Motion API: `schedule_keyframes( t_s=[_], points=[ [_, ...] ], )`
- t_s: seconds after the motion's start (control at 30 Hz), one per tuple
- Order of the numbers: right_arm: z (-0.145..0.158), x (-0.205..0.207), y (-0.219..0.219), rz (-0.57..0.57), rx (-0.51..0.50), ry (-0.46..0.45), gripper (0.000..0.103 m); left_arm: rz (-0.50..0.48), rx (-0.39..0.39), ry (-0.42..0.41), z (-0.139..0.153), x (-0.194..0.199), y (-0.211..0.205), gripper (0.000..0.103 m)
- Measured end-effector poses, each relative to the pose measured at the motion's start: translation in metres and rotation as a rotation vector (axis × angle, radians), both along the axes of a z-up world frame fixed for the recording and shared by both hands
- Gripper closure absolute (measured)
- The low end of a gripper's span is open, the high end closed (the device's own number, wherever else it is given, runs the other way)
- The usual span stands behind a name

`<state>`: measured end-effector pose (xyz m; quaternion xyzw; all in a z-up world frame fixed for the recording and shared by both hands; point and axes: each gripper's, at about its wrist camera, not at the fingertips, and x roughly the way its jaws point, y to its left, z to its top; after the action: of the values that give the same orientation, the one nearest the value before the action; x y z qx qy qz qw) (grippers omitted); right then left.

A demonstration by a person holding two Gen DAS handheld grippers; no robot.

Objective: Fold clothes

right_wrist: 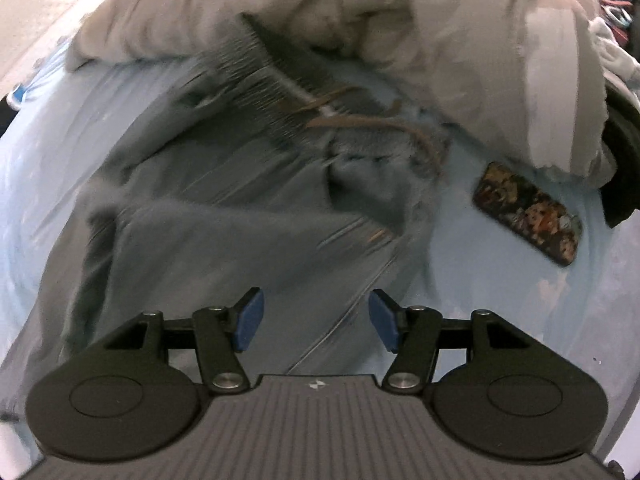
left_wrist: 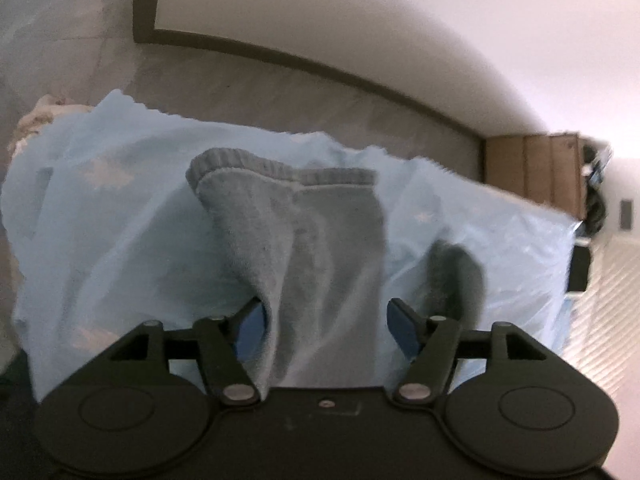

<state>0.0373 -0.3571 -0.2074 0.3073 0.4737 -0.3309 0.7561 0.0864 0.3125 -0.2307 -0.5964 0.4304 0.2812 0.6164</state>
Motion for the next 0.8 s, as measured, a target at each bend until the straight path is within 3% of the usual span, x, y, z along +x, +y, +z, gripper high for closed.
schedule_keyframes(
  t_s=[0.2,0.33,0.43,0.6,0.8],
  points=[
    [0.014,0.006,0.053,0.085,0.005,0.009,0.042,-0.047,-0.069,0.1,-0.029,-0.032,0.016,0.039],
    [0.01,0.024,0.071,0.204,0.012,0.045,0.042,-0.061,-0.052,0.081,-0.01,-0.045,0.018,0.039],
    [0.008,0.039,0.077,0.241,0.014,0.047,0.042,-0.154,-0.041,0.071,0.008,-0.04,0.011,0.039],
    [0.006,0.052,0.101,0.331,0.02,0.038,0.042,-0.407,0.087,0.046,0.022,0.011,-0.001,0.039],
    [-0.002,0.079,0.18,0.659,-0.038,0.063,0.042,-0.54,0.176,-0.062,0.024,0.077,-0.014,0.04]
  ],
)
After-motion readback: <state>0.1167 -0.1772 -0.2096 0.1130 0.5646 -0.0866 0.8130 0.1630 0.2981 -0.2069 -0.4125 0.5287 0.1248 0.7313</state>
